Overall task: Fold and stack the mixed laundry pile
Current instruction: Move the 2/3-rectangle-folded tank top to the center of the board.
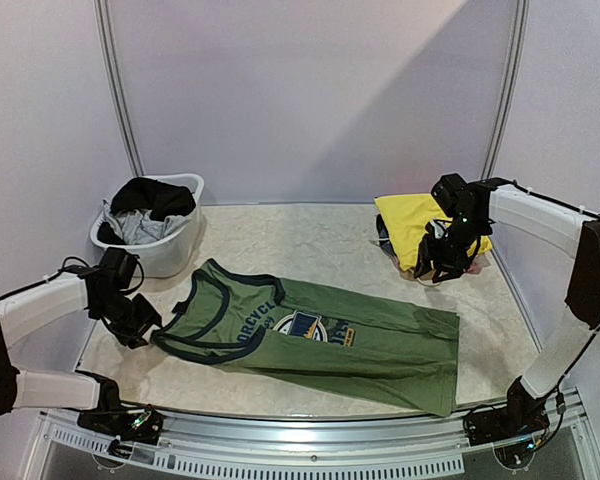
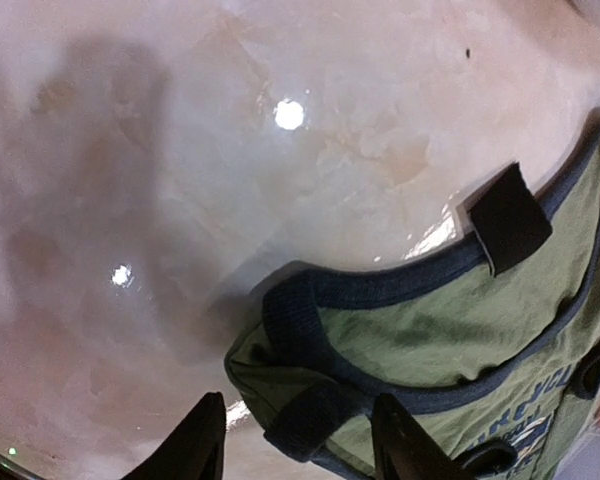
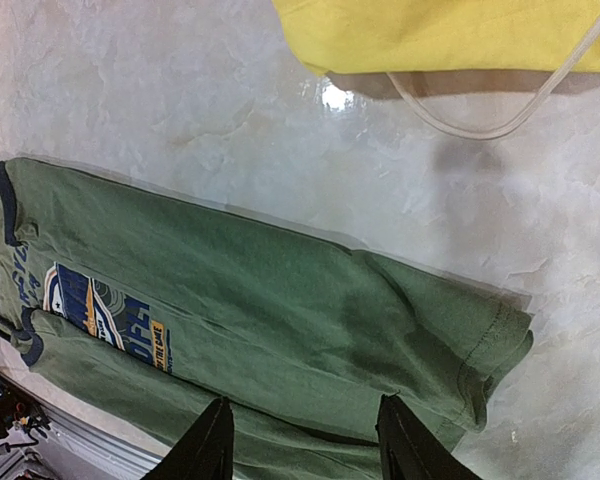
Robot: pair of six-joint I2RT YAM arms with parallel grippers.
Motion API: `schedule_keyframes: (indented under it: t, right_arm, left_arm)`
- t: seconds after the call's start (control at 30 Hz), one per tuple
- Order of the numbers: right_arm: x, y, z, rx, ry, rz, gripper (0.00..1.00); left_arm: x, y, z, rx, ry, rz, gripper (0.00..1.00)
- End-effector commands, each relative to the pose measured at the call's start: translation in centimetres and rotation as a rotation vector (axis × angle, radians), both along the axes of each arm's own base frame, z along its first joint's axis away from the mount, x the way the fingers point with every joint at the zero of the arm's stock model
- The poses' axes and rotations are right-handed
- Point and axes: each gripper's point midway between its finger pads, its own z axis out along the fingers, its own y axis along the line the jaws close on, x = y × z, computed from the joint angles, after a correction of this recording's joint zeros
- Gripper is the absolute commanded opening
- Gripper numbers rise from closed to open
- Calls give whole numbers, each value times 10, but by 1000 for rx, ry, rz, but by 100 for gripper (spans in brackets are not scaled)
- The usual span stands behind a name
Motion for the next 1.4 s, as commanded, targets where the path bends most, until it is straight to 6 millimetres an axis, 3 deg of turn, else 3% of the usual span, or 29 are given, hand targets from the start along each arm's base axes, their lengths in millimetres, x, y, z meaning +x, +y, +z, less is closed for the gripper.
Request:
schedule_keyframes:
  t: [0.0,0.13,0.23,0.3,0.53,0.93,1.1,1.2,1.37]
  right_arm:
    - [-1,-1,5,10,-10,-8,49]
    - [-2,-3,4,3,-5,-11,49]
    - [-4,-4,3,-2,-3,-16,49]
    - [-5,-5,1,-7,0,-19,49]
    - [-11,-8,-2,-7,5,-38,48]
    - [-13,-7,0,-8,0,-57,49]
    - [-15,-6,0,-10,-1,-59,48]
    - [-17,-7,-1,-12,0,-61,48]
    - [-20,-8,-5,-12,6,-62,48]
  left_arm:
    - [6,-3,-7,-27,6,10,46]
    - [10,-4,-11,-24,37,-5,36]
    - [20,-9,-9,-43,21,-22,9]
    - [25,-8,-1,-33,12,-26,0]
    - [41,-2,28,19,15,-32,0]
    - [78,-1,8,41,61,-49,1]
    - [100,13,22,98,-2,1,1]
    - [115,11,29,82,-34,4,1]
    - [126,5,19,67,-18,-18,2]
